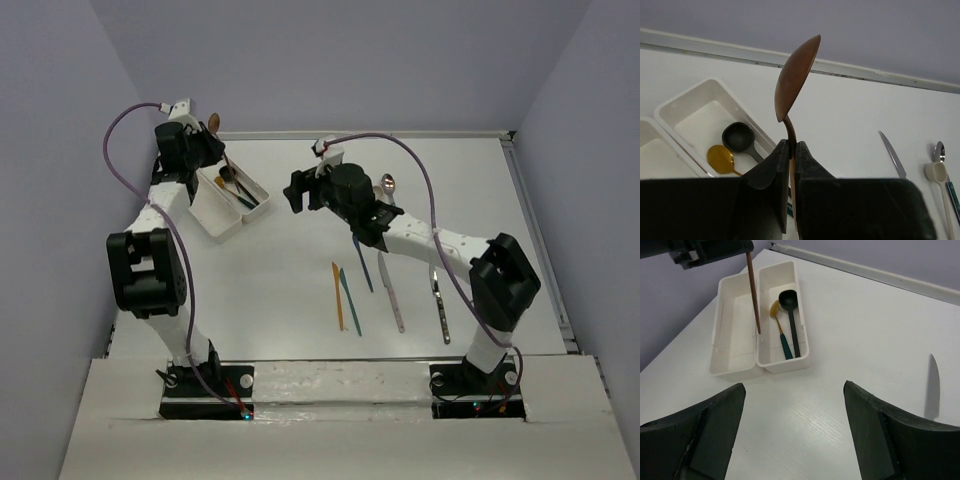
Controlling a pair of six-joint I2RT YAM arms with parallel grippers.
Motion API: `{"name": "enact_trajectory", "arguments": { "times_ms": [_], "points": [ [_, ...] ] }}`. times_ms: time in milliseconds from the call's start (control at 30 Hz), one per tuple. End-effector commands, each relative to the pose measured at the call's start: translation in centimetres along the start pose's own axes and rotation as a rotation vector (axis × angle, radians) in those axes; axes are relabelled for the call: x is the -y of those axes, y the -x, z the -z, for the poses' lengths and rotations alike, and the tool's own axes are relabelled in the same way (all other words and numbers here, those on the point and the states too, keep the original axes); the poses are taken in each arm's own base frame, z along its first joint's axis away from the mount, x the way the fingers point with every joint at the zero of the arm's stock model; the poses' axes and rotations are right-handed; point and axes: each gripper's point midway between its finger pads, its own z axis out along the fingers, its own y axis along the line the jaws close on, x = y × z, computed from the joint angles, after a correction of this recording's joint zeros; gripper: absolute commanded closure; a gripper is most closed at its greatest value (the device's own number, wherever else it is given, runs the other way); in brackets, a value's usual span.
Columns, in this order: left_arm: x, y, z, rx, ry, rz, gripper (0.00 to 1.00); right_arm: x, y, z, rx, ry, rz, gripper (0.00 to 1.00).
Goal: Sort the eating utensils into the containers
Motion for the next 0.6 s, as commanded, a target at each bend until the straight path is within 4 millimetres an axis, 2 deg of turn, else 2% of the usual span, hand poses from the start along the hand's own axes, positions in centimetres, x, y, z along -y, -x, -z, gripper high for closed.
{"name": "enact_trajectory", "arguments": {
  "times_ms": [0, 33, 100, 133, 300, 467, 567],
  "points": [
    [0.4, 3.8, -3.1, 0.105, -0.026, 0.019, 1.0, 1.6, 1.9, 2.6, 0.046, -0.07, 0.042, 0.15],
    [-0.5, 2.5, -4.2, 0.075, -0.019, 0.041, 1.0, 2.4, 1.7, 2.8, 0.041, -0.091, 0.037, 0.15],
    [-0.9, 2.8, -5.0, 0.079, -0.02, 0.062, 1.0, 3.2, 0.6, 3.2, 0.019, -0.105, 0.032, 0.15],
    [-1.5, 2.0, -5.8, 0.063, -0.011, 0.072, 1.0, 3.2, 0.5, 3.4, 0.017, -0.108, 0.023, 0.15],
    [-3.0, 1.0, -7.3, 0.045, 0.012, 0.083, 1.0, 3.9, -0.8, 3.6, -0.01, -0.12, 0.007, 0.15],
    [-4.9, -2.4, -8.6, -0.018, 0.052, 0.129, 1.0, 5.3, -1.7, 3.8, -0.034, -0.159, -0.022, 0.15],
    [-6.0, -4.0, -9.0, -0.051, 0.073, 0.163, 0.96, 5.7, -2.1, 4.2, -0.044, -0.175, -0.02, 0.15]
  ]
}}
